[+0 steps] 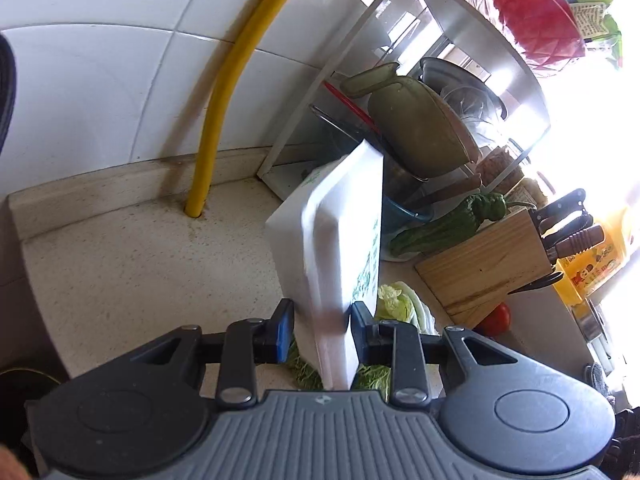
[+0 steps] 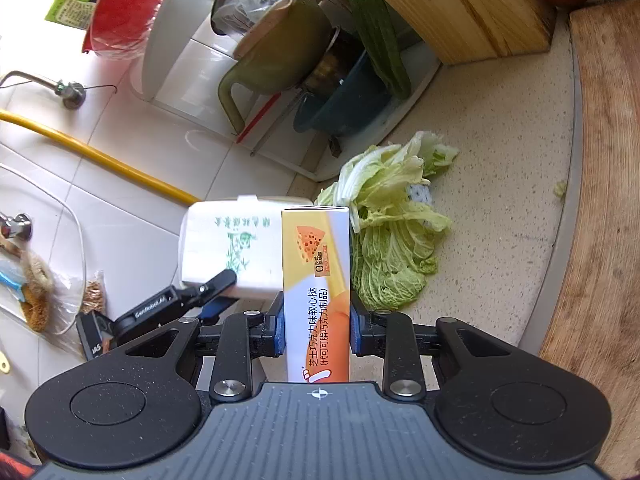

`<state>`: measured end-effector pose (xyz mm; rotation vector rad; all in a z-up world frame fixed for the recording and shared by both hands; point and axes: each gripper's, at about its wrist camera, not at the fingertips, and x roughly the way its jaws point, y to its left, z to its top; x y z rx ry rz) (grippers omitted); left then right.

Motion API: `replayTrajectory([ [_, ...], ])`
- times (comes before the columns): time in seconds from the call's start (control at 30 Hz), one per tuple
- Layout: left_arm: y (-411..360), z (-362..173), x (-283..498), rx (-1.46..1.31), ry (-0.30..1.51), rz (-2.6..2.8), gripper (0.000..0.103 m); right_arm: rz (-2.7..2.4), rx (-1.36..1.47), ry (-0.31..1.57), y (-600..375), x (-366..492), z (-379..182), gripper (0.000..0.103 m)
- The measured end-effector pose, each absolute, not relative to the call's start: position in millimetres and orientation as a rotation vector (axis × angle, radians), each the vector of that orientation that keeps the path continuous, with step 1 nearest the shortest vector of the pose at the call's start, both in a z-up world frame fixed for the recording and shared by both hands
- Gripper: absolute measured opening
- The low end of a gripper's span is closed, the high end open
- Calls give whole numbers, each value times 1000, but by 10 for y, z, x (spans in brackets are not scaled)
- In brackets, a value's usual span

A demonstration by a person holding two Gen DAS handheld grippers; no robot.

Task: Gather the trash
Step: 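Lift the foam box with the left tool while the right tool holds the snack box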

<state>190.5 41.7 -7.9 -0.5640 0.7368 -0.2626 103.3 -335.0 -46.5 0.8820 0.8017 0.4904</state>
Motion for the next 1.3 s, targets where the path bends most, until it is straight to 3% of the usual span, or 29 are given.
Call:
replayTrajectory([
  [0.33, 309, -181, 1707, -498, 787, -268, 29, 512, 835, 820, -3338, 1000, -421, 36],
  [0.4, 257, -197, 1779, -478, 755, -273, 39, 517, 837, 833, -3327, 998, -456, 36],
  [0.47, 198, -206, 1878, -453, 703, -275, 63, 519, 841, 840, -3324, 992, -486, 36],
  [0.57, 58, -252, 2066, -383, 648, -273, 72, 522, 840, 847, -3321, 984, -501, 36],
  [1.03, 390, -719, 2703, -683, 983, -246, 72, 478, 847, 855, -3358, 1040, -527, 37],
  [1.3, 520, -840, 2702, -774, 983, -257, 72, 463, 870, 879, -3390, 1110, -608, 37],
])
